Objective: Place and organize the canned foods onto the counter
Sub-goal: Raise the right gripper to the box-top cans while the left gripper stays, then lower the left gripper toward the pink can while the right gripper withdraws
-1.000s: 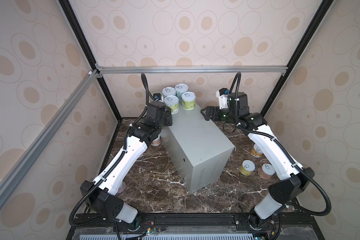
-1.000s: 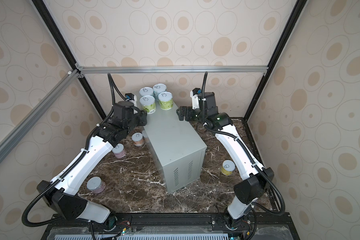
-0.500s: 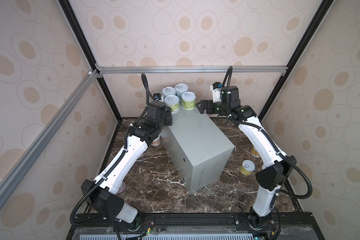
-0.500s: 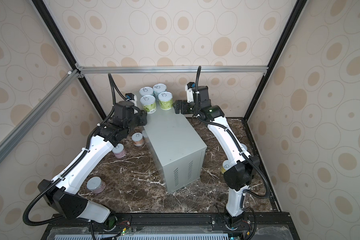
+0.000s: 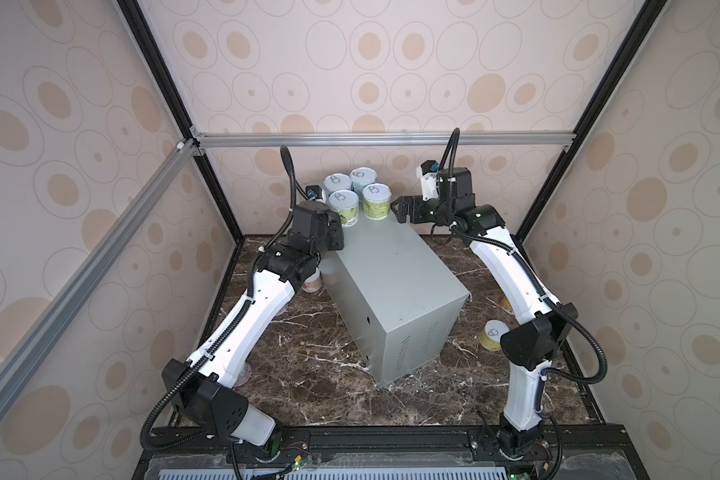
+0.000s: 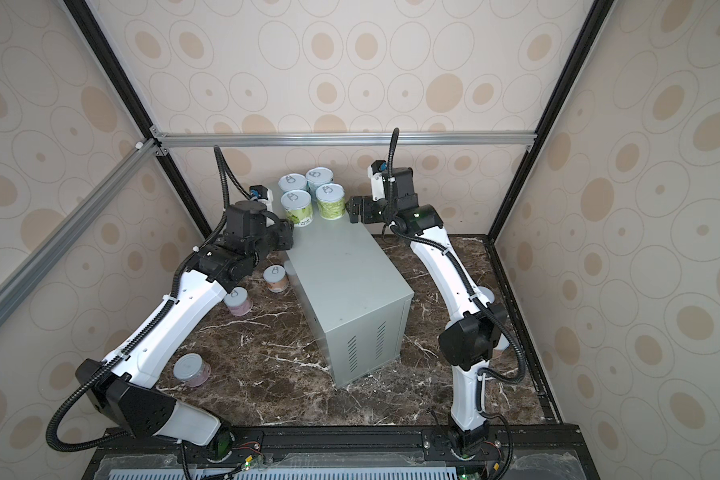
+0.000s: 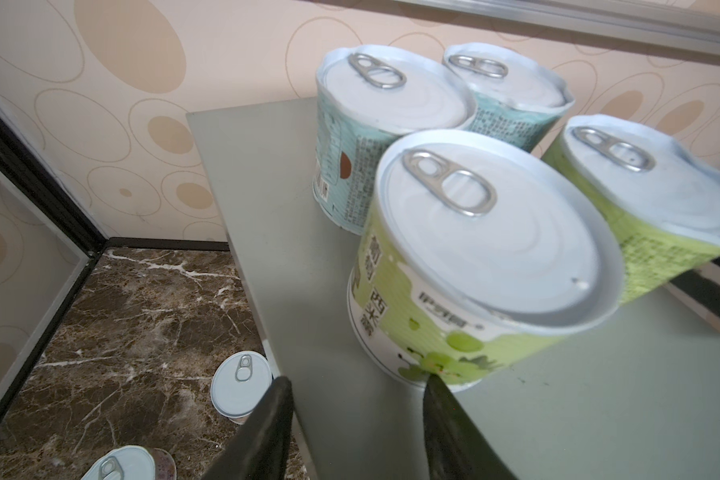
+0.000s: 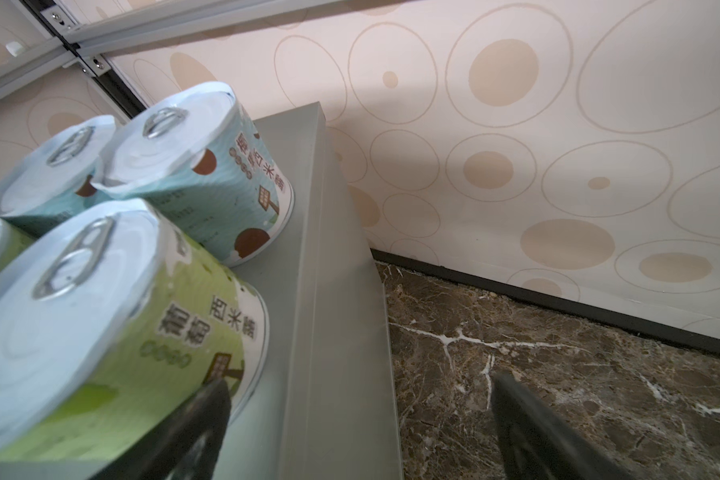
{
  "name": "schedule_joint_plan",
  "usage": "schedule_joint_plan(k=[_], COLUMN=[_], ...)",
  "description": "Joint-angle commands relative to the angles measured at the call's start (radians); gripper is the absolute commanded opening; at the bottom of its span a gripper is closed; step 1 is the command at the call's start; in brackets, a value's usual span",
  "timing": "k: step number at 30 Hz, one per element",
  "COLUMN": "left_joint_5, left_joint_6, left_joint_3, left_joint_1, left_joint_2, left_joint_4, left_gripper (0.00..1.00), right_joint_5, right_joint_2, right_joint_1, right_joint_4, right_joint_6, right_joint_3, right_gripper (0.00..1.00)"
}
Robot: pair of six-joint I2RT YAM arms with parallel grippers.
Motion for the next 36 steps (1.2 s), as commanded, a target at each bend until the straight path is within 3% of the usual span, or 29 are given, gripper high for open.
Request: schedule_joint_plan(k=[1, 13, 21, 36], left_joint_5=[0.074, 0.086, 0.048, -0.046], left_joint_6=[0.002, 0.014, 0.014, -0.008], left_joint_3=[0.018, 0.022, 0.029, -0.131], left_joint_1=[0.001, -0.003, -0.002, -0.001], left_joint_2=[-0.007, -0.001, -0.046, -0.320], left_joint_4=[0.055, 0.061, 0.033, -0.056], left_gripper=[0.50, 0.50, 0.52, 0.93], right_joint_5=[-0.054, -0.088, 0.009, 0.142], right_joint_2=[0.012, -0.026, -0.120, -0.499], right_joint_1=[-0.005, -0.006, -0.036, -0.047], right_joint_4=[0.004, 0.035, 0.025, -0.022], right_joint_6=[-0.045, -0.064, -0.005, 0.044], right_joint_3=[0.030, -0.041, -0.114, -0.429], right_gripper=[1.00, 1.00, 1.00, 0.99])
